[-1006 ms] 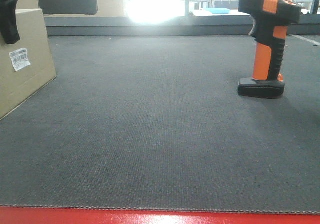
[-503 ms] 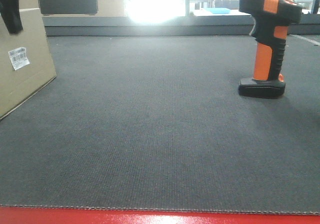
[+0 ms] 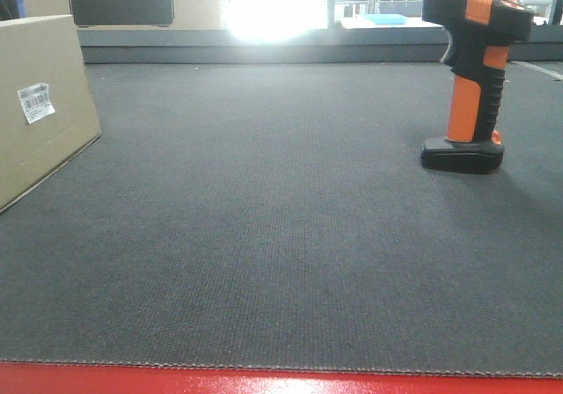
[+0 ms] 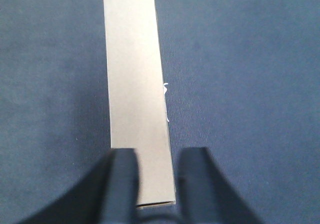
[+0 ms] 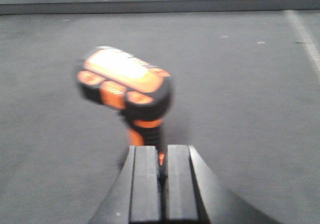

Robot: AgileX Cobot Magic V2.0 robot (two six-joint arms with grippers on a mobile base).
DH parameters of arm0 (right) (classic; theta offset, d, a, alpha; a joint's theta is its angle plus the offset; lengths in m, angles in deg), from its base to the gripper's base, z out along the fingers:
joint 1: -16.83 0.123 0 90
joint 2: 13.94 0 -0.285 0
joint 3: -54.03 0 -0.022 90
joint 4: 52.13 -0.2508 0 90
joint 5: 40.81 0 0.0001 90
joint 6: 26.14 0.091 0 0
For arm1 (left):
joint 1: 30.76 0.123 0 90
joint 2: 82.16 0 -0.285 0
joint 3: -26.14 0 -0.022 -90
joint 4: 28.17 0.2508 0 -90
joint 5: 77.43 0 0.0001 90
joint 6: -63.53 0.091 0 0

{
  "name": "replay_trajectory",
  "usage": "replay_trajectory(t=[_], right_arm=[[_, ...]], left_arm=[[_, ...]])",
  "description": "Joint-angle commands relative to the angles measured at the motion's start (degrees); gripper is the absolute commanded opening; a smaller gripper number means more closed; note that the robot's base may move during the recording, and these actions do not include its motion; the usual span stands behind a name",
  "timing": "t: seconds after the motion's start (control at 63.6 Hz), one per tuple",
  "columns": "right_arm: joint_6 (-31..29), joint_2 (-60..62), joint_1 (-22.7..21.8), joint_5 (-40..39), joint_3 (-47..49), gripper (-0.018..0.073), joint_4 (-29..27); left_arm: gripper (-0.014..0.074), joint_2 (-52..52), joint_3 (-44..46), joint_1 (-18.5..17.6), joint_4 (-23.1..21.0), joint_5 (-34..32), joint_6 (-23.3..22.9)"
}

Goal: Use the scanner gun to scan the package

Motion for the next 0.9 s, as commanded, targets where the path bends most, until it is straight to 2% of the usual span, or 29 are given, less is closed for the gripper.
replay_trajectory(t=[0.0, 0.126, 0.409, 0.645, 0.88], right_arm=[[-0.24, -0.06, -1.24, 0.27, -0.12, -0.0162, 3.08], [-0.24, -0.06, -1.11, 1.62, -0.12, -0.0162, 3.86], [-0.24, 2.91, -1.11, 2.16, -1.12, -0.0162, 6.52], [-0.24, 9.77, -1.11, -0.58, -7.6, -0.0162, 6.74], [-0.24, 19.59, -1.11, -4.37, -12.95, -0.0162, 6.74]], left_arm=[[-0.0001, 4.17, -3.95, -0.17, -0.5, -5.55, -0.22], [-0.0111, 10.02, -11.73, -0.17, -0.37, -13.0, -0.22], [-0.0111, 24.98, -35.27, -0.17, -0.63, -36.3, -0.22], [-0.0111, 37.86, -52.66, -0.17, -0.75, -53.91, -0.22], [-0.0111, 47.78, -64.17, -0.17, -0.75, -64.92, -0.22]])
